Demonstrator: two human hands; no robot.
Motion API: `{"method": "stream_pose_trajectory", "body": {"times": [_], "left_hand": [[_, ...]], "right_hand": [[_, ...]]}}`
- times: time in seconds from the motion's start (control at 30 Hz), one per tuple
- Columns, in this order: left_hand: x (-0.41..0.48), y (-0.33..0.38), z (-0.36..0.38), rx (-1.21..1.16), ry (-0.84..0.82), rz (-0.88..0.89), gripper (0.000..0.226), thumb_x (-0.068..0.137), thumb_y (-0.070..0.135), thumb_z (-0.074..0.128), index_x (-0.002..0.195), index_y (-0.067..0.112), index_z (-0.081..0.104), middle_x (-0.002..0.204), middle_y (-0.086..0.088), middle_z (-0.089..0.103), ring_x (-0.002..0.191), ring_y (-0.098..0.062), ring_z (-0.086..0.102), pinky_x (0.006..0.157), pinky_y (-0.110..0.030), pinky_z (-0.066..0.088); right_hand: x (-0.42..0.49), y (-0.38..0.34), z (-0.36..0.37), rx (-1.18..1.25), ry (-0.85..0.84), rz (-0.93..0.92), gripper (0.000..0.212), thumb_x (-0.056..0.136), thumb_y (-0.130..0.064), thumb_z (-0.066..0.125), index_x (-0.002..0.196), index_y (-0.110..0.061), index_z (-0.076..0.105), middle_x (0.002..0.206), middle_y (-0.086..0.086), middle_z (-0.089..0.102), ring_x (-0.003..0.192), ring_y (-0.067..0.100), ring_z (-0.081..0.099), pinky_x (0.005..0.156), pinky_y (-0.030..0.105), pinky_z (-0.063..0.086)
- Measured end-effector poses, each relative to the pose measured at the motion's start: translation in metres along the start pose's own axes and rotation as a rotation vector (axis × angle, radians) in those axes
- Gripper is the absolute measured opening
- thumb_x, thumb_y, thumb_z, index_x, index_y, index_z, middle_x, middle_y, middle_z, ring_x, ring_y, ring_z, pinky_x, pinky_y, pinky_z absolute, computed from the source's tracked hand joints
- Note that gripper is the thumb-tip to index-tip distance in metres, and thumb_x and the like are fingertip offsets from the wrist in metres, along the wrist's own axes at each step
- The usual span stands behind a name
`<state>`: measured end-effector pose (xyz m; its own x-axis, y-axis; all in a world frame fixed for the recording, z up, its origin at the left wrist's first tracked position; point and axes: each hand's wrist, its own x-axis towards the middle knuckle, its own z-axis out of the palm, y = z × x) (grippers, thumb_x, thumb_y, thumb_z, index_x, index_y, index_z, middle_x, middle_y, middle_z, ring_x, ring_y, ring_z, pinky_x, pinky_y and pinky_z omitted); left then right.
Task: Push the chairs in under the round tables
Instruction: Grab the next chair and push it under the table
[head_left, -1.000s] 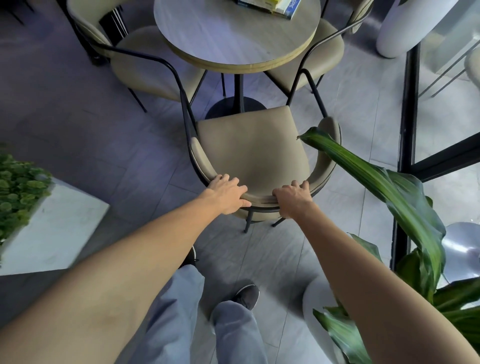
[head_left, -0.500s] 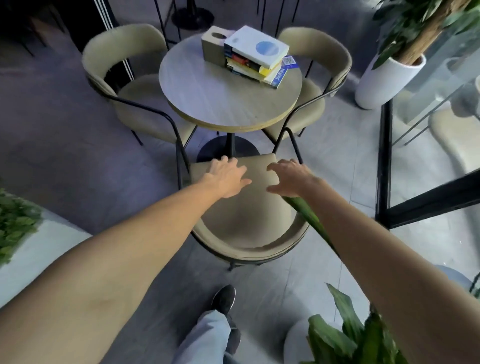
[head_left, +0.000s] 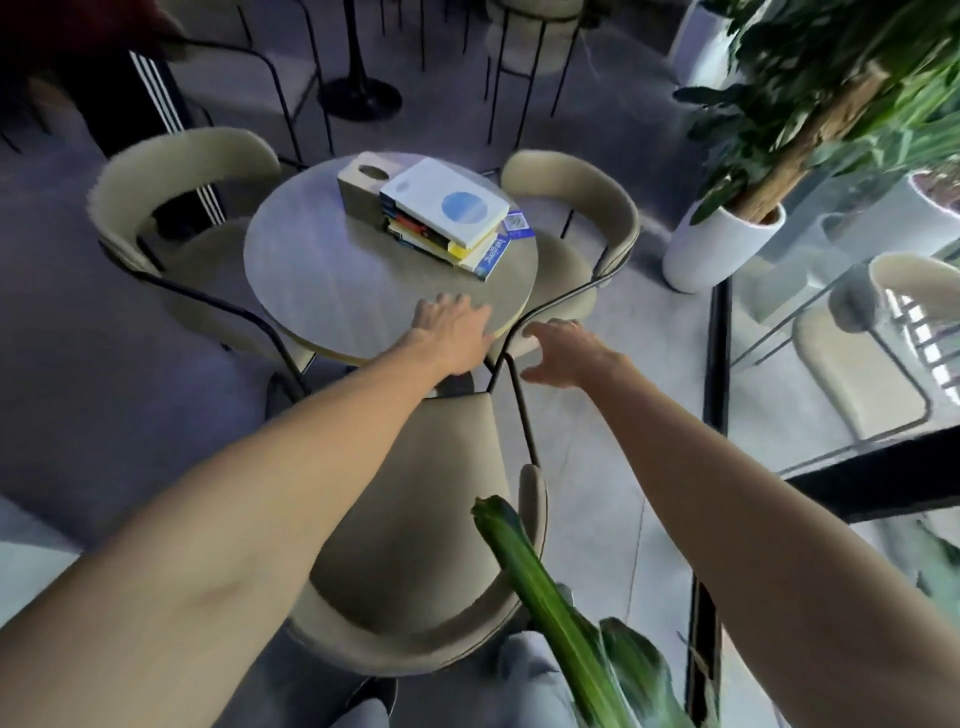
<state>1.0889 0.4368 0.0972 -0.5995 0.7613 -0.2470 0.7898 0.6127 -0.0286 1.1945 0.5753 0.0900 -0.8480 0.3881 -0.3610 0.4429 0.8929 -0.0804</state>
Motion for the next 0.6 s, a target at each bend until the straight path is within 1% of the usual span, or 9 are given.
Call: {"method": "stream_pose_trajectory", "body": {"times": [0.1, 0.2, 0.3, 0.43, 0.6], "left_hand": [[0.043, 0.027, -0.004, -0.004, 0.008, -0.041, 0.041, 0.100, 0.045, 0.038, 0.133, 0.020, 0.046, 0.135, -0.015, 0.048, 0.122, -0.034, 0.045, 0.092, -0.047, 0.039], [0.088, 0.062, -0.005, -0.023, 0.024, -0.107, 0.037, 0.100, 0.044, 0.039, 0.126, 0.019, 0.049, 0.131, -0.016, 0.050, 0.120, -0.034, 0.047, 0.091, -0.046, 0.040], [0.129, 0.107, -0.012, -0.053, 0.010, -0.146, 0.038, 0.100, 0.044, 0.039, 0.126, 0.019, 0.051, 0.128, -0.015, 0.053, 0.121, -0.035, 0.049, 0.091, -0.044, 0.040], [0.185, 0.169, -0.028, -0.081, 0.006, -0.141, 0.036, 0.099, 0.042, 0.039, 0.124, 0.018, 0.051, 0.125, -0.015, 0.055, 0.117, -0.036, 0.052, 0.090, -0.043, 0.040], [0.253, 0.223, -0.057, -0.069, 0.047, -0.133, 0.039, 0.100, 0.042, 0.038, 0.127, 0.017, 0.050, 0.128, -0.015, 0.052, 0.119, -0.035, 0.049, 0.091, -0.042, 0.038]], "right_hand": [[0.037, 0.045, -0.007, -0.044, -0.012, -0.043, 0.064, 0.080, -0.042, 0.071, 0.138, -0.023, 0.052, 0.136, 0.007, 0.059, 0.127, 0.033, 0.052, 0.102, 0.043, 0.047], [0.074, 0.097, -0.012, -0.072, -0.028, -0.085, 0.066, 0.079, -0.043, 0.071, 0.139, -0.025, 0.051, 0.136, 0.007, 0.059, 0.126, 0.032, 0.053, 0.102, 0.041, 0.047], [0.098, 0.151, -0.021, -0.075, -0.042, -0.135, 0.066, 0.080, -0.041, 0.071, 0.140, -0.023, 0.050, 0.138, 0.007, 0.058, 0.128, 0.032, 0.051, 0.103, 0.042, 0.047], [0.118, 0.224, -0.041, -0.078, -0.032, -0.152, 0.063, 0.082, -0.039, 0.071, 0.139, -0.023, 0.051, 0.138, 0.005, 0.057, 0.129, 0.031, 0.049, 0.103, 0.043, 0.047], [0.141, 0.307, -0.066, -0.106, -0.031, -0.137, 0.060, 0.085, -0.038, 0.069, 0.140, -0.024, 0.050, 0.136, 0.004, 0.057, 0.126, 0.031, 0.050, 0.100, 0.043, 0.047]]}}
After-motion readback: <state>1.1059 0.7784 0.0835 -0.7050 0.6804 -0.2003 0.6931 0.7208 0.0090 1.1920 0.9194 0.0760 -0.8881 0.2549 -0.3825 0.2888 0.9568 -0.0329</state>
